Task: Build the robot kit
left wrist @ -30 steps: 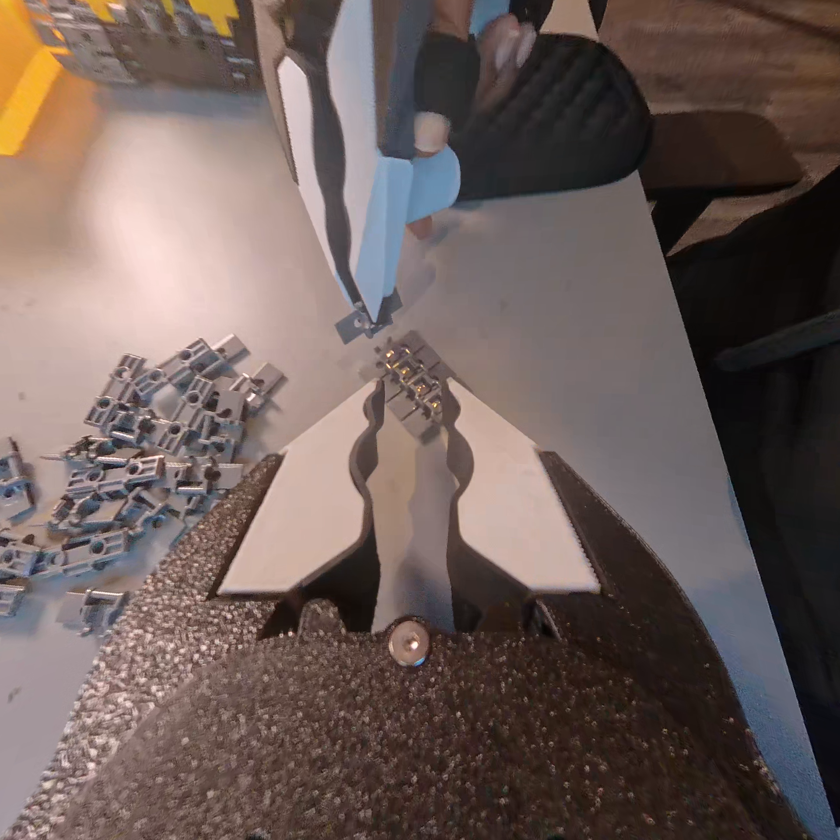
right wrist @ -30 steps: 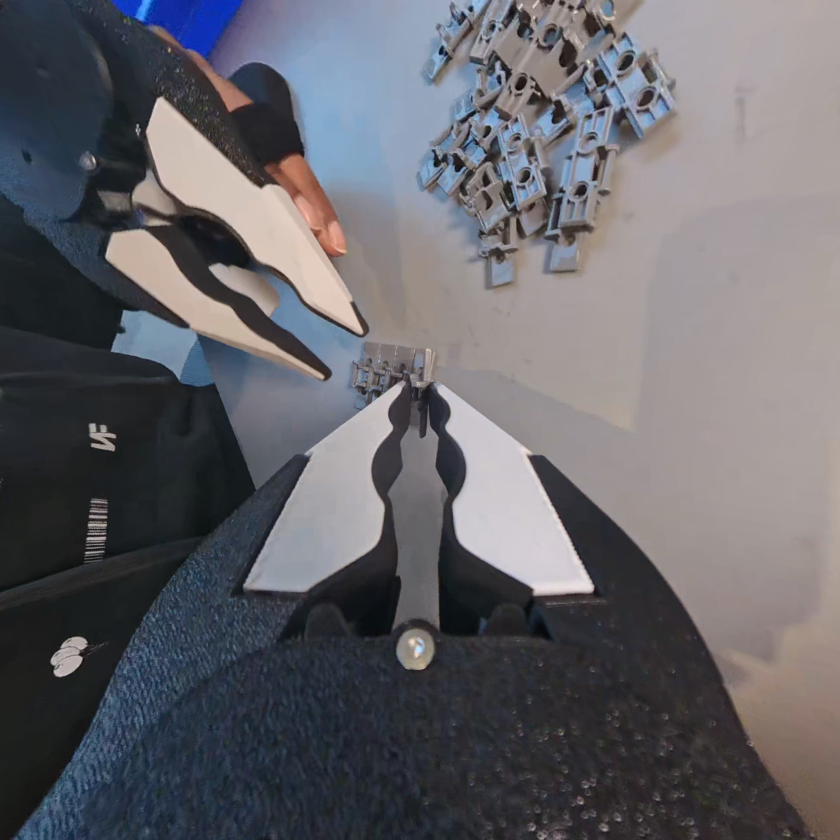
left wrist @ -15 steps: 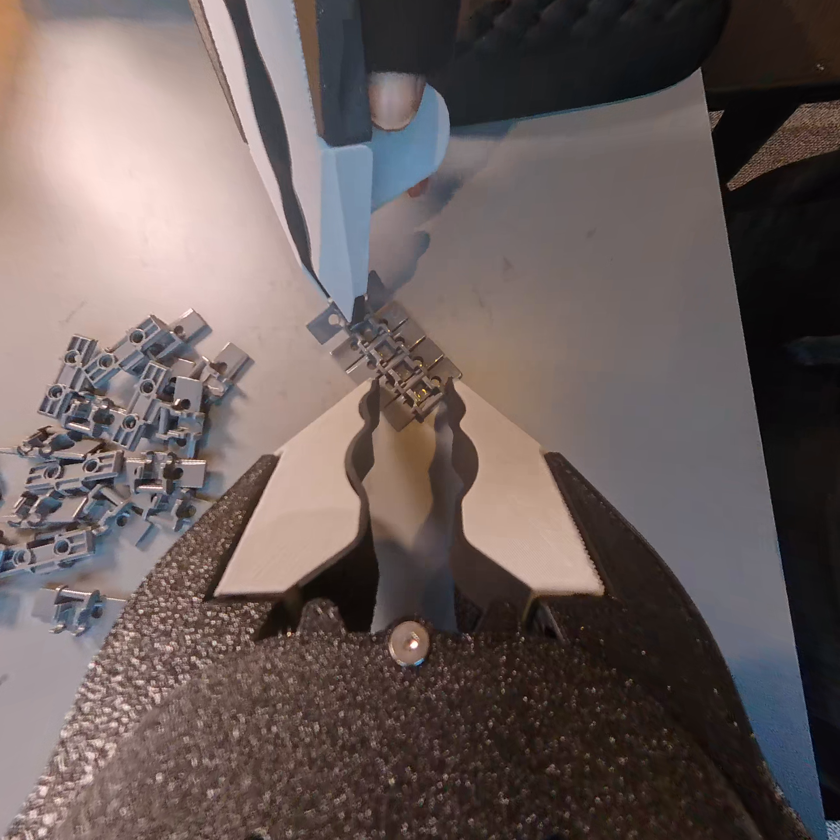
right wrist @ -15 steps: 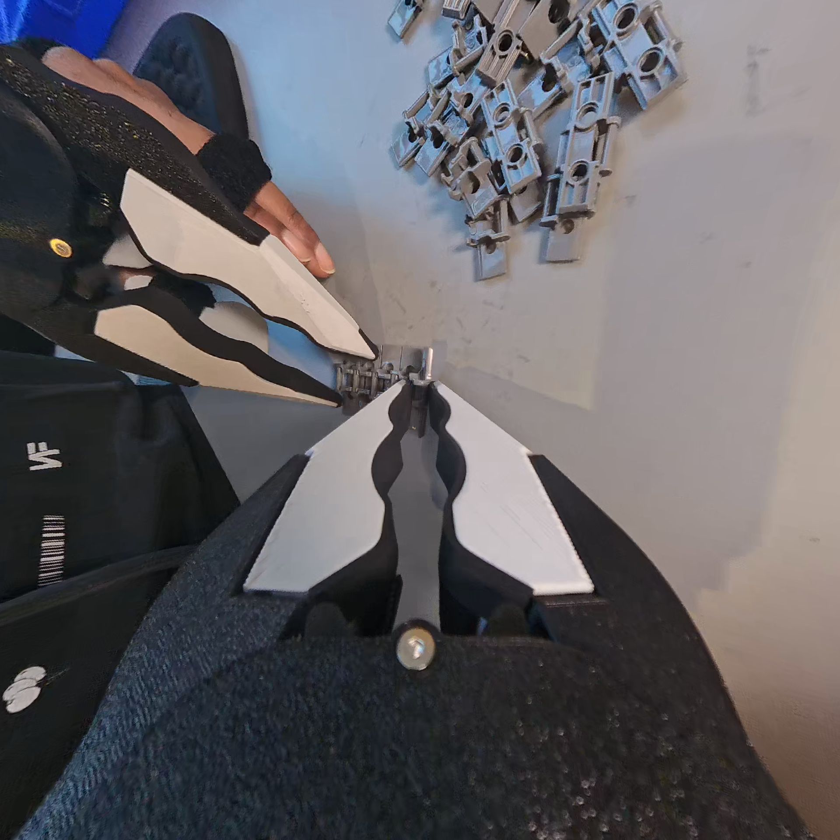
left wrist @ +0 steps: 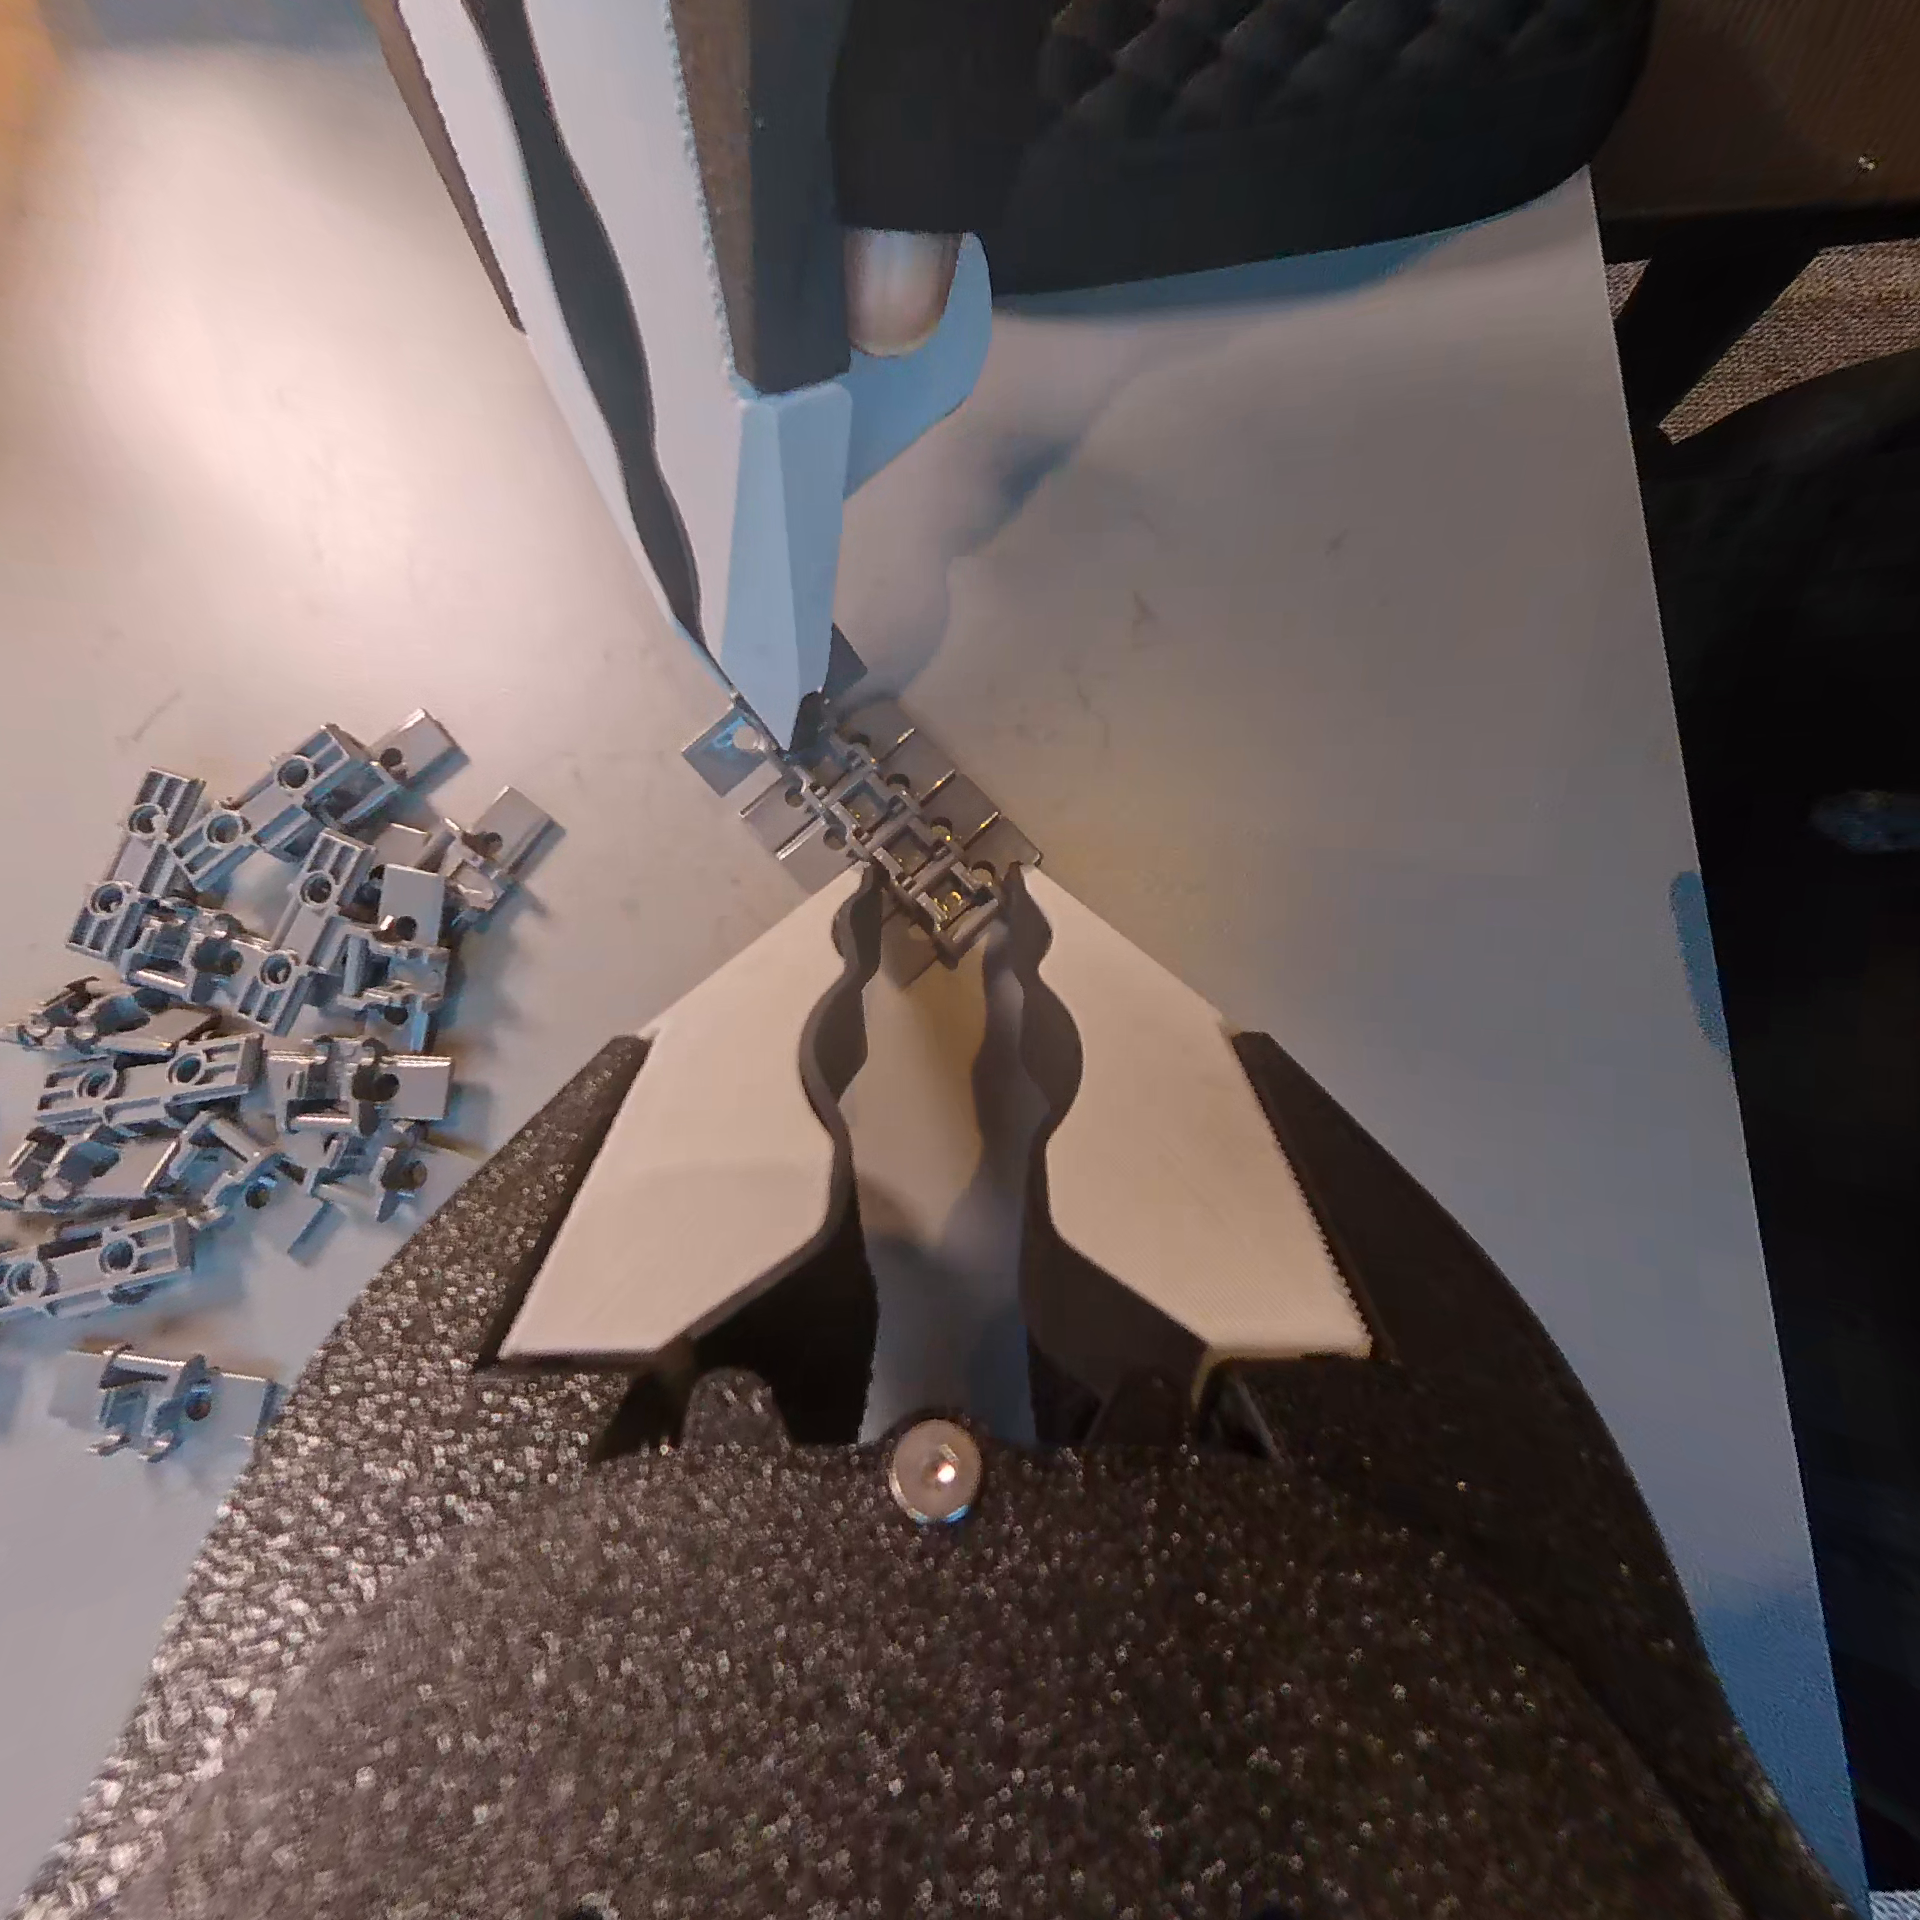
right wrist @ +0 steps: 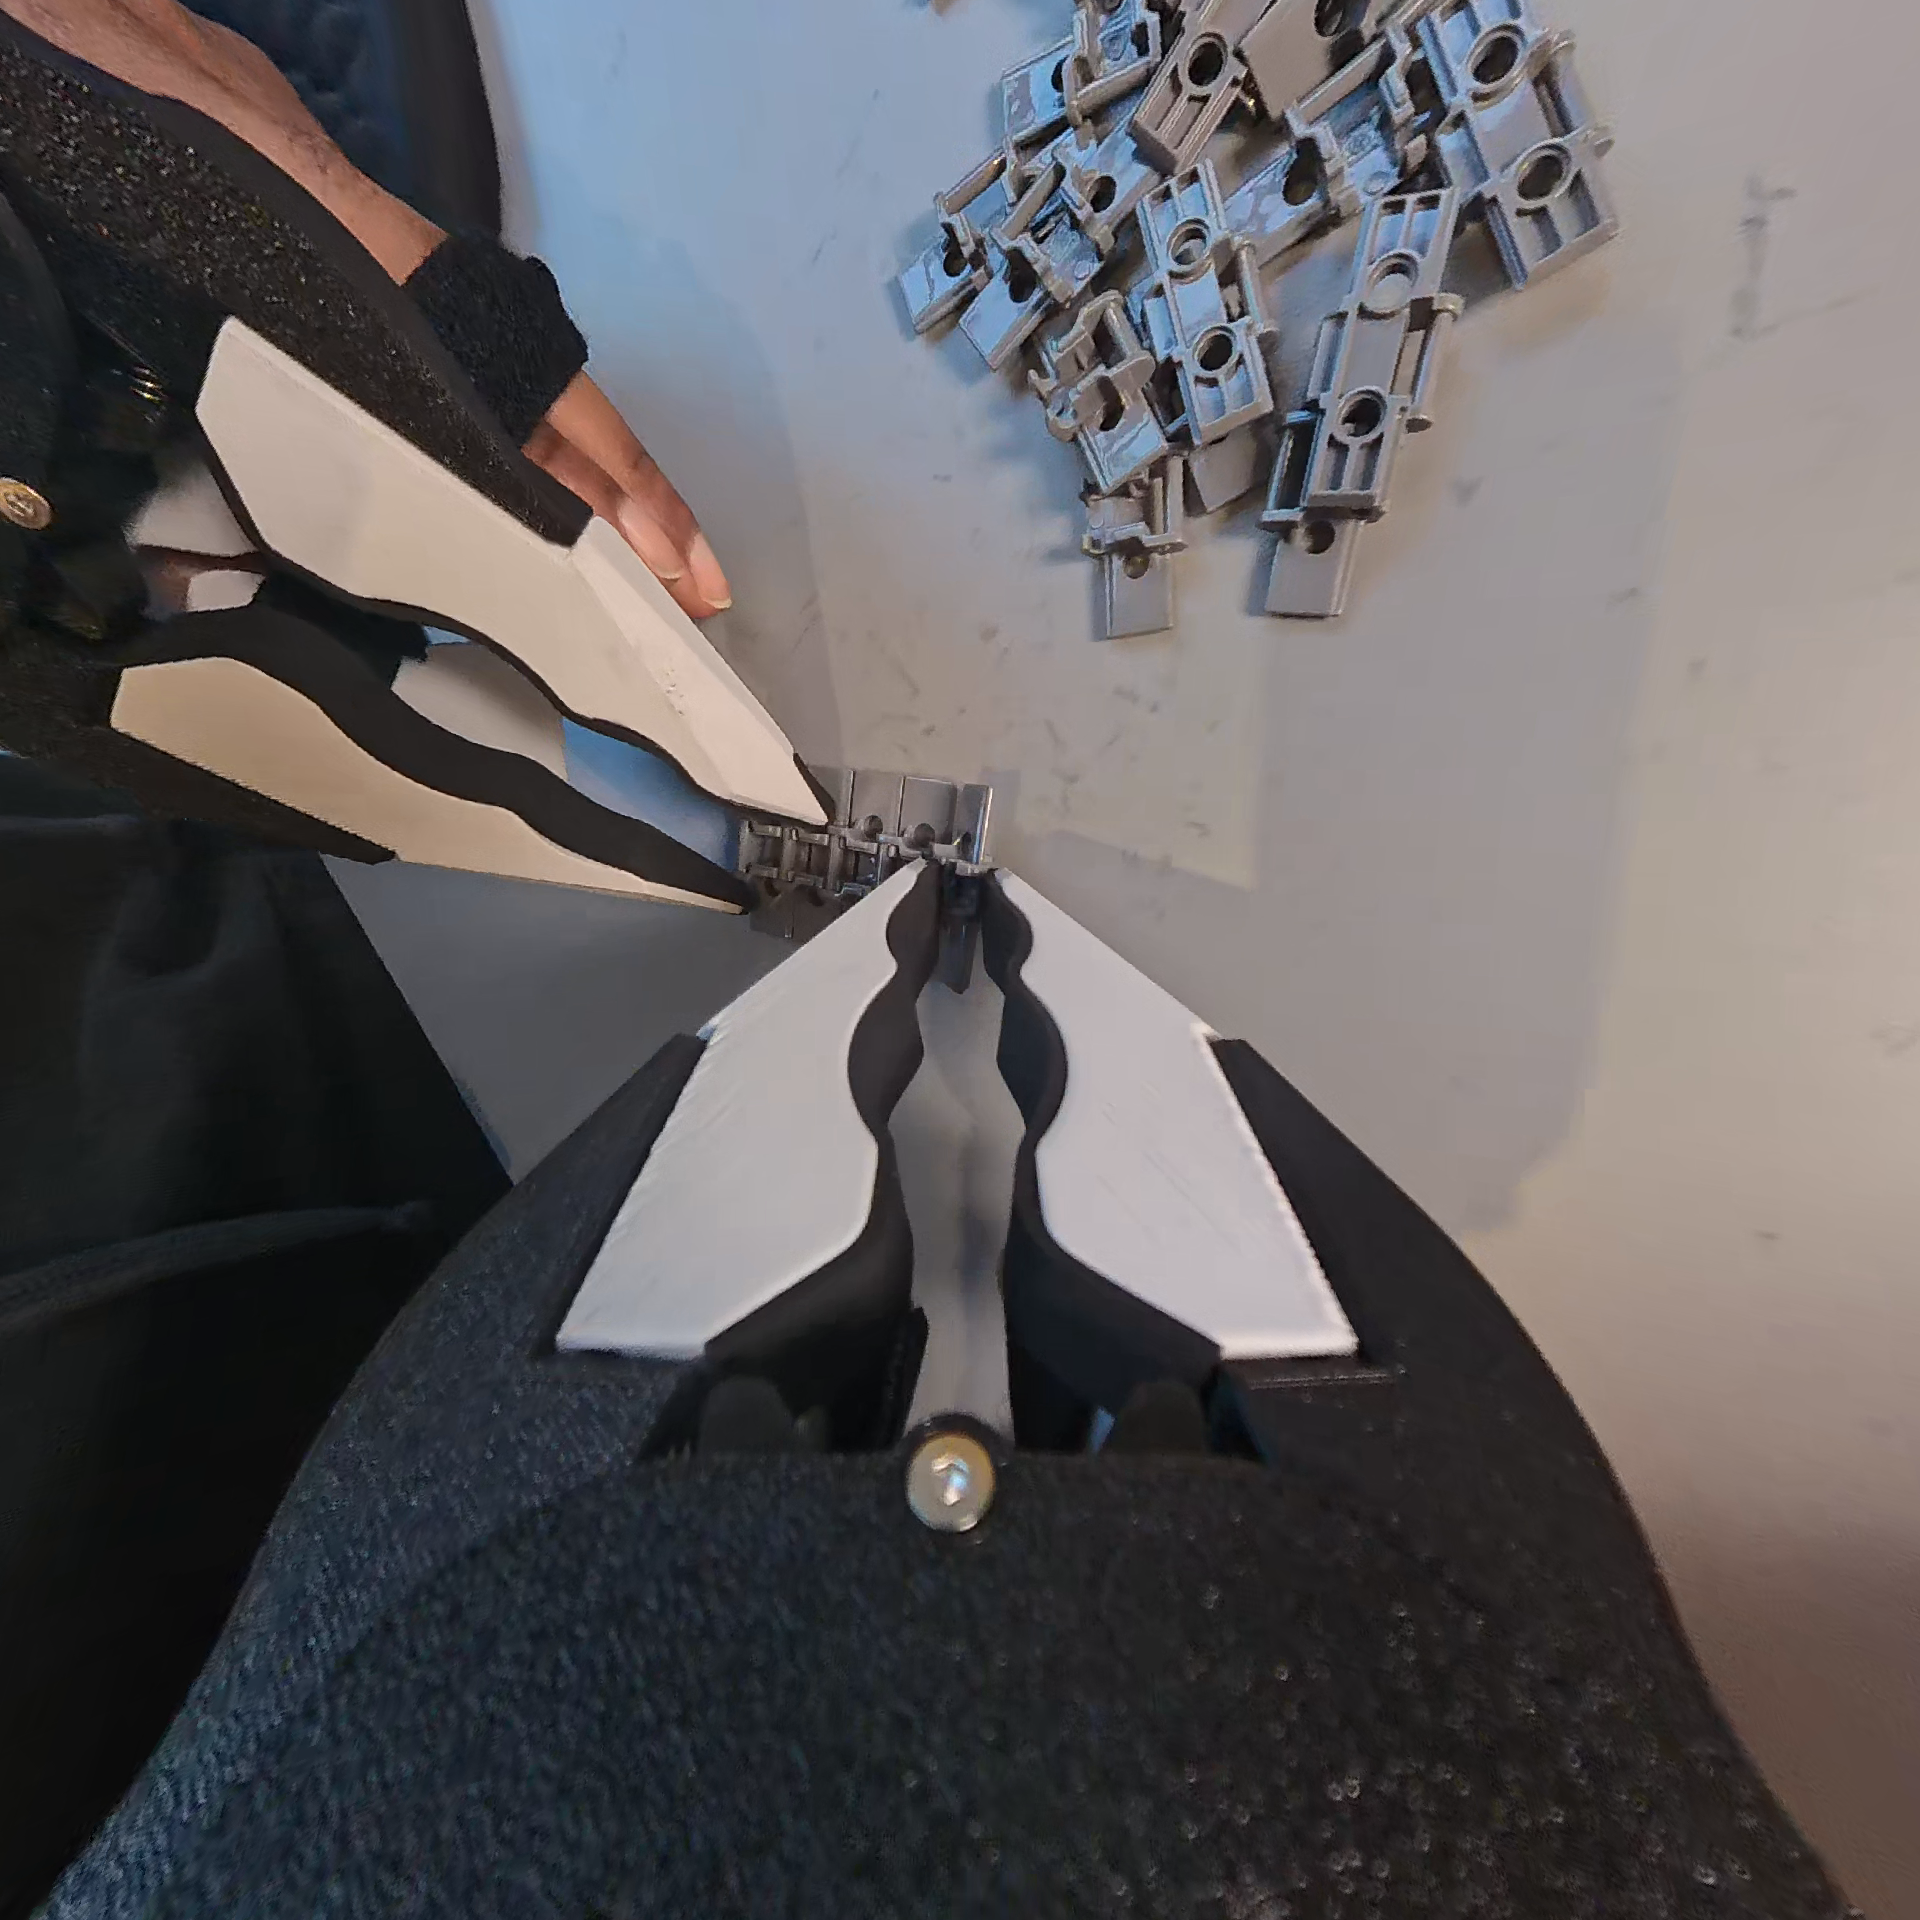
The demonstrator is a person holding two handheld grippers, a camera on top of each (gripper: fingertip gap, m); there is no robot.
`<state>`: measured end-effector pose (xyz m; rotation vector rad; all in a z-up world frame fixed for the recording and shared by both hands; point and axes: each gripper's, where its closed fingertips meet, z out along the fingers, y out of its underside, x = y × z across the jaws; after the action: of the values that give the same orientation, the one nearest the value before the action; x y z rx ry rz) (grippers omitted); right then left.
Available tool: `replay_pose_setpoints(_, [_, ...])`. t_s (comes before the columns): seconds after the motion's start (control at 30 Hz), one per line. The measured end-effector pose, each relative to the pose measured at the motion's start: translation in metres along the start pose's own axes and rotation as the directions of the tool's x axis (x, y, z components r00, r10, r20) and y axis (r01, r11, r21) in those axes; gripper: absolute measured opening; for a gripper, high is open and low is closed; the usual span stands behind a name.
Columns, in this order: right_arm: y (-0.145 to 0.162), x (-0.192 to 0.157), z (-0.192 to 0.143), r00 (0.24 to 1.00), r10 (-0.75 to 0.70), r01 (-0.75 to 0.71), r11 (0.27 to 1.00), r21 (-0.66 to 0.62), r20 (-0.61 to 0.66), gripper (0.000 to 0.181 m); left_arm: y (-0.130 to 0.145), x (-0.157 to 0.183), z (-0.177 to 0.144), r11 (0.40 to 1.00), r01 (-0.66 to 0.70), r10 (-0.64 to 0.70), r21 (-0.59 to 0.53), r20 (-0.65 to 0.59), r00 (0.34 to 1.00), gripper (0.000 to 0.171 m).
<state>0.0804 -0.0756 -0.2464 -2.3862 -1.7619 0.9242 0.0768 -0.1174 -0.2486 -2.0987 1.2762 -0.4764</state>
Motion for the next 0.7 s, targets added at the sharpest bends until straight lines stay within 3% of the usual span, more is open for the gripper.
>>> replay_pose_setpoints(0.5, [-0.002,0.000,0.001,0.999,-0.051,0.051,0.998,-0.029,0.001,0.010,0.000,0.001,0.000,1.000,0.018,-0.018,0.007,-0.007,1.000,0.021])
replay_pose_setpoints(0.57, [-0.010,-0.007,-0.006,0.996,-0.018,0.016,0.999,0.032,0.082,0.030,0.000,0.001,0.000,1.000,0.024,-0.024,0.008,-0.015,1.000,0.021])
replay_pose_setpoints(0.7, [-0.024,0.005,-0.032,0.996,-0.037,0.022,0.983,0.184,0.079,0.033,0.000,0.002,-0.003,1.000,0.022,-0.022,0.008,-0.037,0.999,0.022])
